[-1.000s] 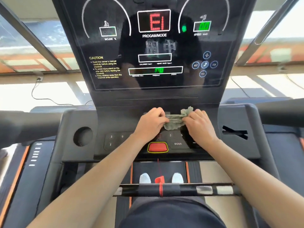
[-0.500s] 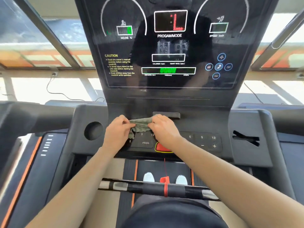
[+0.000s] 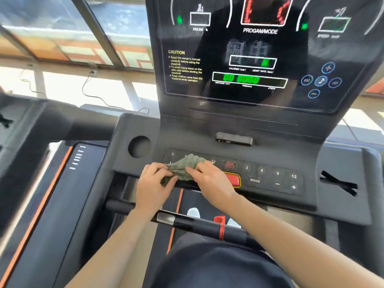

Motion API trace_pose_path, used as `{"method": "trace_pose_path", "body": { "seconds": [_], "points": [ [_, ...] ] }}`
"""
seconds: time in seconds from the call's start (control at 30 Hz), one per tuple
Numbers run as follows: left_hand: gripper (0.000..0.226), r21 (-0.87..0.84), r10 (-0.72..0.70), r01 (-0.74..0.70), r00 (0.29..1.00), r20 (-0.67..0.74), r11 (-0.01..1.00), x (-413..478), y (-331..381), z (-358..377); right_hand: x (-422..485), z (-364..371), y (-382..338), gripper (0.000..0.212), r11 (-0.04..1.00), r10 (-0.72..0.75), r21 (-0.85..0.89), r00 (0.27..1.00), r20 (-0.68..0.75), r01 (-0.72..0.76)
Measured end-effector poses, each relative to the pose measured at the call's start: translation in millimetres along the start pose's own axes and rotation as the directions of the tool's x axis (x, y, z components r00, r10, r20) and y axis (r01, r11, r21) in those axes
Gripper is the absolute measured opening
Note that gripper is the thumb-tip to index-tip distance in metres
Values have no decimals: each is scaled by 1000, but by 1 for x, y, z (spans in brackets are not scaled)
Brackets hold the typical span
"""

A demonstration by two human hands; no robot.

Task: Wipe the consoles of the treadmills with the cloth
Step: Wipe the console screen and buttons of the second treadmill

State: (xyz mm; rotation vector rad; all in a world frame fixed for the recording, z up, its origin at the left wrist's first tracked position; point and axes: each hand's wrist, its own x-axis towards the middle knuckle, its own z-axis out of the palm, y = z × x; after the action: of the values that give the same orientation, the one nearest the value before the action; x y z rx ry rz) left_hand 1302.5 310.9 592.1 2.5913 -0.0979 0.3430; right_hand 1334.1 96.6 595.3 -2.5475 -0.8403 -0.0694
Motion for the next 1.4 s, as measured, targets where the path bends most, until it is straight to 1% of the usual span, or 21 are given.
{"method": "trace_pose_path", "body": {
  "seconds": [0.07,0.2,0.3,0.37,0.47,0.57,0.73,0.83,0.97,1.07,1.17,1.27,1.33,1.4],
  "points": [
    [19,4,10,-10,1000,15,1000,-7,-2,0,-8,1,-4,55,1000,-6,-19,1000,-11,6],
    [20,2,9,-9,1000,27,1000,0,-20,-10,6,4,-8,49,996,-65,-54,998,8,65],
    [19,-24,-80,80,997,16,996,9,-32,-18,34,13,-15,49,995,-77,-60,996,40,80],
    [20,1,-141,141,990,15,990,9,-35,-22,46,18,-21,47,996,-78,-39,995,70,80],
    [23,10,-172,172,985,14,985,-1,-32,-22,43,19,-26,39,993,-112,-25,991,78,114],
    [28,-21,-151,151,989,1,988,-14,-17,-15,20,17,-18,39,990,-139,-31,989,52,141],
    [20,-41,-128,127,991,-34,991,-19,-1,-5,1,19,-10,43,980,-141,-132,988,66,149],
    [20,-64,-155,153,987,-36,986,0,-4,-2,17,22,-3,49,968,-92,-221,989,112,115],
    [27,-78,-174,172,985,-17,982,40,-11,7,58,12,13,56,931,-7,-360,992,127,52],
    [31,-65,-128,128,992,12,990,73,-14,12,86,4,22,62,881,1,-466,985,174,82],
    [31,-46,-53,53,999,-8,998,105,-17,10,106,-5,26,69,835,-9,-537,979,201,118],
    [29,-63,-25,23,999,-31,998,122,-21,8,110,-12,28,68,819,-19,-556,973,229,146],
    [27,-83,-20,17,999,-33,996,115,-23,9,103,-10,25,68,837,-7,-527,966,260,148],
    [23,-82,-23,20,999,-32,996,98,-25,11,90,-5,20,59,862,-7,-482,955,297,156]
  ]
}}
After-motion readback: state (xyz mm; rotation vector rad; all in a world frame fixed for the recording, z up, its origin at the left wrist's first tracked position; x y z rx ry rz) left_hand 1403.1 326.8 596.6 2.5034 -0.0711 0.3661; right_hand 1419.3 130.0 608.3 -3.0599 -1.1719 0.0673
